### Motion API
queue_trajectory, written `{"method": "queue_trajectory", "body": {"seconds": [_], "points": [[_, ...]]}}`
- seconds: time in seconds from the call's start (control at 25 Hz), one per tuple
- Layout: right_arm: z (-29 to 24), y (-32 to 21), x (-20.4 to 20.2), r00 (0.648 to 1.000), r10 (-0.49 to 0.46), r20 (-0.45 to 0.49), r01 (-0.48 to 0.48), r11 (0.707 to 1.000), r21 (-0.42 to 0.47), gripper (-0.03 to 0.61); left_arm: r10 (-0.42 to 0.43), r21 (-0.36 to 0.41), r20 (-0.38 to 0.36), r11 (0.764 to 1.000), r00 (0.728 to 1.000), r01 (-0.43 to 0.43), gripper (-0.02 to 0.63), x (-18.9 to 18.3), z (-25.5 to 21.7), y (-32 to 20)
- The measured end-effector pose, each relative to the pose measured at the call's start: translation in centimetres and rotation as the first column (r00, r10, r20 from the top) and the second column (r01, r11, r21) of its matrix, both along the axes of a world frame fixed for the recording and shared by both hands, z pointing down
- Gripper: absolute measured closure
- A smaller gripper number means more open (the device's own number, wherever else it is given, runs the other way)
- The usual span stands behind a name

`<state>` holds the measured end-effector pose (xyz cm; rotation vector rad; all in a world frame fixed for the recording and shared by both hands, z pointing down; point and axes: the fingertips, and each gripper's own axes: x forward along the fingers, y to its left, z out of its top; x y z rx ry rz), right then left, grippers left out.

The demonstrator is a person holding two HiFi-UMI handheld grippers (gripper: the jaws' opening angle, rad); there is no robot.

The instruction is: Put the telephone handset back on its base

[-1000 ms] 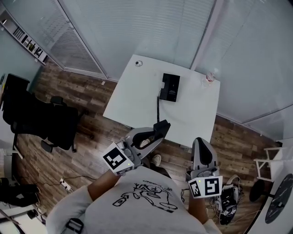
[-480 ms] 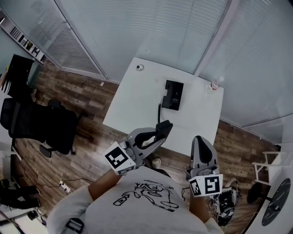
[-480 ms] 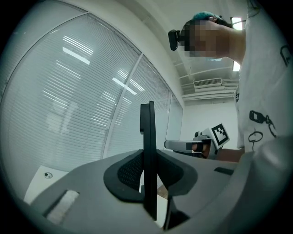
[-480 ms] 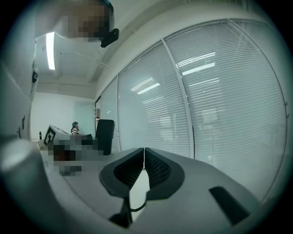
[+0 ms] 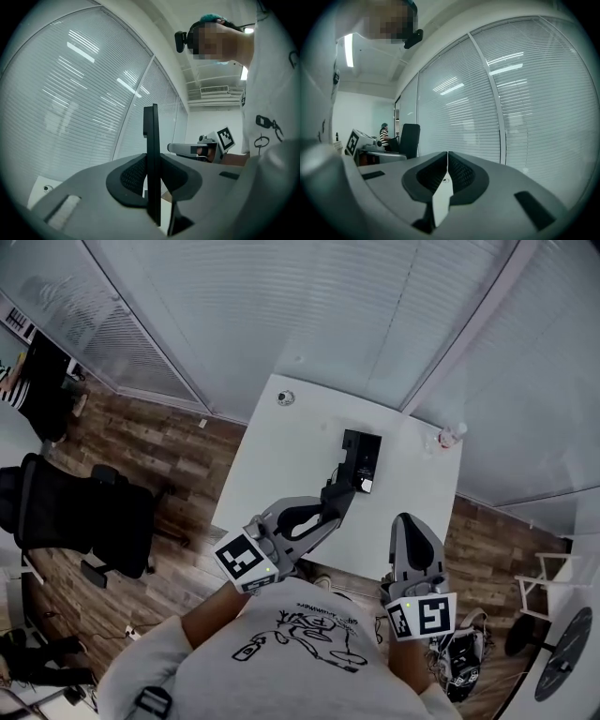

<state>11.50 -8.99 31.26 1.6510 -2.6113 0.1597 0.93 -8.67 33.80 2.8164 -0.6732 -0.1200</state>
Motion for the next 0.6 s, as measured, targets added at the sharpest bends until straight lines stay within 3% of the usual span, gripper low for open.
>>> {"method": "queue_trajectory", "body": {"seconds": [0.44, 0.6], "points": [[1.4, -3.5, -1.5, 0.998, 0.048, -0.028, -0.048, 0.999, -0.016, 0.572, 0.105, -0.029, -0.031, 0.994, 0.994, -0.106, 0.541, 0.3, 1.1, -4.5], [3.3, -3.4, -2.4, 0.999, 0.009, -0.036, -0.011, 0.998, -0.055, 0.572, 0.125, -0.057, -0.043, 0.99, 0.991, -0.127, 0.541, 0.9, 2.2, -5.6]]}}
